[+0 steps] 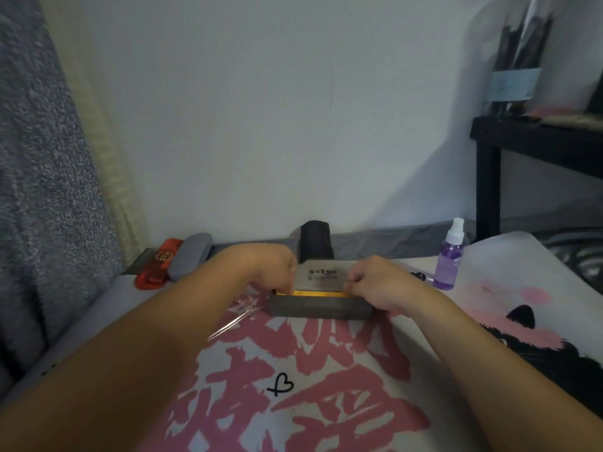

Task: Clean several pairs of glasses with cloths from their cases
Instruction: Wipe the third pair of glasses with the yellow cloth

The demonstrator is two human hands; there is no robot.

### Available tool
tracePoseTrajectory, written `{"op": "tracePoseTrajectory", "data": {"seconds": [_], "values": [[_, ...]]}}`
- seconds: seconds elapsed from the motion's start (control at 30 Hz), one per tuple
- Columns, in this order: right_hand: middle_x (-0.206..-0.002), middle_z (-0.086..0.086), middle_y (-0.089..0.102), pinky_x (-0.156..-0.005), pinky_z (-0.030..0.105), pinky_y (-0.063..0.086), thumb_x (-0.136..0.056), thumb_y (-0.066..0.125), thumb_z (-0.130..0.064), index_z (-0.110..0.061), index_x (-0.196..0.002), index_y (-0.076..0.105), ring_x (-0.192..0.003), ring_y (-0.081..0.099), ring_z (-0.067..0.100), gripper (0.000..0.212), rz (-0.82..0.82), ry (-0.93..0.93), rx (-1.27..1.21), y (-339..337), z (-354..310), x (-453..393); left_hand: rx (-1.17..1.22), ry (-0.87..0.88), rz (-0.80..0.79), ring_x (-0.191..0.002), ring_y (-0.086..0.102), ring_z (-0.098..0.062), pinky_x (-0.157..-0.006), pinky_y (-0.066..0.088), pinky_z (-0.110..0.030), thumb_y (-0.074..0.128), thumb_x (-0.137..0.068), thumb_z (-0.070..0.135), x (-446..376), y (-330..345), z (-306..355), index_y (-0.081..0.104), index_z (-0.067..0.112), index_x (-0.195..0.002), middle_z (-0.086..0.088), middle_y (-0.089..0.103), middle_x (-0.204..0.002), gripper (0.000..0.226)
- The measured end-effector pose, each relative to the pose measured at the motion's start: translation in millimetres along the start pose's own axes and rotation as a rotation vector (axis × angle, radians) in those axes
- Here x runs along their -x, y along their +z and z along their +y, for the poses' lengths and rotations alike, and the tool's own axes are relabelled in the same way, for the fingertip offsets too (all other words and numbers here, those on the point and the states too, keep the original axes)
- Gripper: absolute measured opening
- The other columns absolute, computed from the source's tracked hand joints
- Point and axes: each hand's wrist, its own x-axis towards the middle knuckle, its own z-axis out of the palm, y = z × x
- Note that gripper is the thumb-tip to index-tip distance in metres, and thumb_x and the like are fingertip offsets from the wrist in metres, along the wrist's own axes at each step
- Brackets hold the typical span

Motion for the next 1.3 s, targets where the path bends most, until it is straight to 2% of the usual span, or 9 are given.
{"op": "tracePoseTrajectory", "data": {"seconds": [0.2, 0.43, 0.57, 0.67, 0.73, 0.9, 1.0, 1.2, 1.3], "values": [[-0.094, 0.002, 0.069, -0.094, 0.044, 0.051, -0.089, 0.068, -0.021, -0.023, -0.089, 0.064, -0.095, 0.064, 0.026, 0.004, 0.063, 0.02, 0.23, 1, -12, 0, -0.234, 0.071, 0.096, -0.093, 0.06, -0.019, -0.094, 0.033, -0.045, 0.053, -0.092, 0.015, -4, 10, 5, 0.058, 0.026, -0.081, 0.002, 0.067, -0.092, 0.016], [-0.1, 0.008, 0.07, -0.082, 0.035, 0.059, -0.091, 0.064, -0.02, -0.013, -0.105, 0.074, -0.092, 0.067, 0.026, 0.018, 0.019, -0.016, 0.339, -8, -10, 3, -0.173, 0.089, 0.041, -0.081, 0.061, -0.019, -0.081, 0.053, -0.039, 0.061, -0.09, 0.015, -2, 4, 12, 0.071, 0.014, -0.09, 0.0, 0.069, -0.089, 0.011], [-0.074, 0.005, 0.064, -0.057, 0.031, 0.044, -0.101, 0.054, -0.043, -0.014, -0.079, 0.071, -0.069, 0.061, 0.019, 0.04, 0.129, -0.104, 0.208, -6, -2, 7, -0.139, 0.058, 0.141, -0.08, 0.065, -0.025, -0.079, 0.056, -0.041, 0.057, -0.096, 0.024, 0, 5, 15, 0.073, 0.009, -0.094, -0.009, 0.071, -0.091, 0.021], [-0.064, 0.001, 0.053, -0.063, 0.034, 0.037, -0.104, 0.044, -0.048, -0.021, -0.06, 0.052, -0.068, 0.051, 0.021, 0.052, 0.24, -0.278, 0.231, 3, -1, 15, -0.068, 0.138, 0.242, -0.076, 0.062, -0.022, -0.072, 0.05, -0.039, 0.05, -0.103, 0.037, 8, 10, 17, 0.067, 0.015, -0.084, -0.003, 0.065, -0.08, 0.034], [-0.071, -0.001, 0.054, -0.071, 0.037, 0.039, -0.106, 0.038, -0.049, -0.023, -0.064, 0.051, -0.074, 0.051, 0.021, 0.051, 0.162, -0.349, 0.342, 8, -2, 22, -0.073, 0.17, 0.12, -0.071, 0.055, -0.016, -0.069, 0.042, -0.038, 0.041, -0.105, 0.048, 16, 19, 22, 0.06, 0.02, -0.081, 0.003, 0.057, -0.076, 0.041], [-0.093, -0.003, 0.058, -0.085, 0.037, 0.042, -0.105, 0.038, -0.051, -0.022, -0.094, 0.065, -0.088, 0.054, 0.019, 0.041, 0.106, -0.39, 0.564, 11, -7, 38, -0.222, 0.208, 0.073, -0.09, 0.057, -0.012, -0.095, 0.032, -0.04, 0.039, -0.101, 0.056, 34, 31, 29, 0.048, 0.036, -0.098, 0.008, 0.059, -0.093, 0.022], [-0.11, -0.001, 0.061, -0.092, 0.035, 0.045, -0.101, 0.048, -0.051, -0.021, -0.116, 0.066, -0.099, 0.058, 0.02, 0.038, 0.119, -0.415, 0.565, 15, -9, 46, -0.294, 0.166, 0.097, -0.115, 0.048, -0.023, -0.108, 0.029, -0.046, 0.048, -0.093, 0.062, 44, 46, 28, 0.044, 0.028, -0.131, -0.002, 0.051, -0.119, 0.05], [-0.116, -0.002, 0.063, -0.092, 0.035, 0.05, -0.099, 0.049, -0.052, -0.026, -0.125, 0.064, -0.103, 0.061, 0.021, 0.04, 0.214, -0.448, 0.612, 21, -11, 48, -0.034, 0.234, 0.304, -0.136, 0.034, -0.023, -0.117, 0.02, -0.038, 0.05, -0.098, 0.049, 68, 64, 12, 0.02, 0.033, -0.153, 0.0, 0.038, -0.147, 0.065], [-0.109, -0.001, 0.065, -0.088, 0.035, 0.051, -0.099, 0.05, -0.05, -0.023, -0.117, 0.069, -0.096, 0.063, 0.021, 0.037, 0.368, -0.506, 0.605, 23, -15, 47, 0.178, 0.231, 0.629, -0.135, 0.036, -0.01, -0.116, 0.023, -0.031, 0.054, -0.1, 0.037, 89, 67, -18, 0.033, 0.037, -0.152, 0.013, 0.043, -0.144, 0.056]]}}
